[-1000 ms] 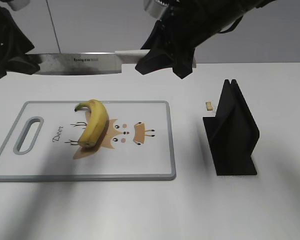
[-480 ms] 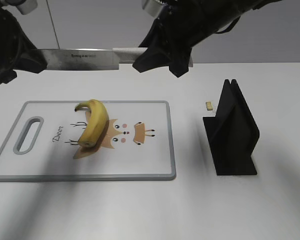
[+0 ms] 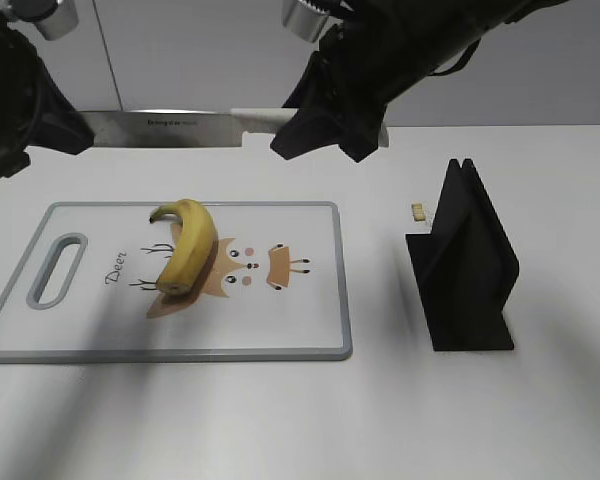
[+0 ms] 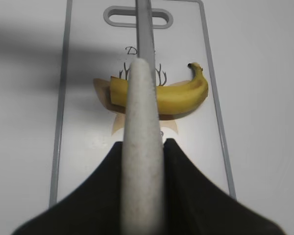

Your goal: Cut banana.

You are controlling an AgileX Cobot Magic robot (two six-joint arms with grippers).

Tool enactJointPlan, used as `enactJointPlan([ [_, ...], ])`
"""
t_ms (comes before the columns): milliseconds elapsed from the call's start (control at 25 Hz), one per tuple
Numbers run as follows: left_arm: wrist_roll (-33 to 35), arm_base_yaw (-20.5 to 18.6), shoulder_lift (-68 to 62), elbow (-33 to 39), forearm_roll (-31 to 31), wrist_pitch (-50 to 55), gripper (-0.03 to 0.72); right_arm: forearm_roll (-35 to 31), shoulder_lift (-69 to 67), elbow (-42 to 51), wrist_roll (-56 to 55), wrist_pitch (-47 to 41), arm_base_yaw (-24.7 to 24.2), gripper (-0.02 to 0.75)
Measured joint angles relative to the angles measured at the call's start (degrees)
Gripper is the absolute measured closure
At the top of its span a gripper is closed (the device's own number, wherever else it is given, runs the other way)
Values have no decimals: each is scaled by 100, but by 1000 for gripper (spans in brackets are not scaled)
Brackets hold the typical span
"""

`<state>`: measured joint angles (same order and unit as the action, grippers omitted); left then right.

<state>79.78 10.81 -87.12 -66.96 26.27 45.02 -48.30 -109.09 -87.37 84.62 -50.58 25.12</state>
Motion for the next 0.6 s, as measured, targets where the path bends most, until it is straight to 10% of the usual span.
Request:
enactJointPlan([
  [600,101,44,-664,12,-489,392,650,740,-468,-40,-1703,-280,226,540],
])
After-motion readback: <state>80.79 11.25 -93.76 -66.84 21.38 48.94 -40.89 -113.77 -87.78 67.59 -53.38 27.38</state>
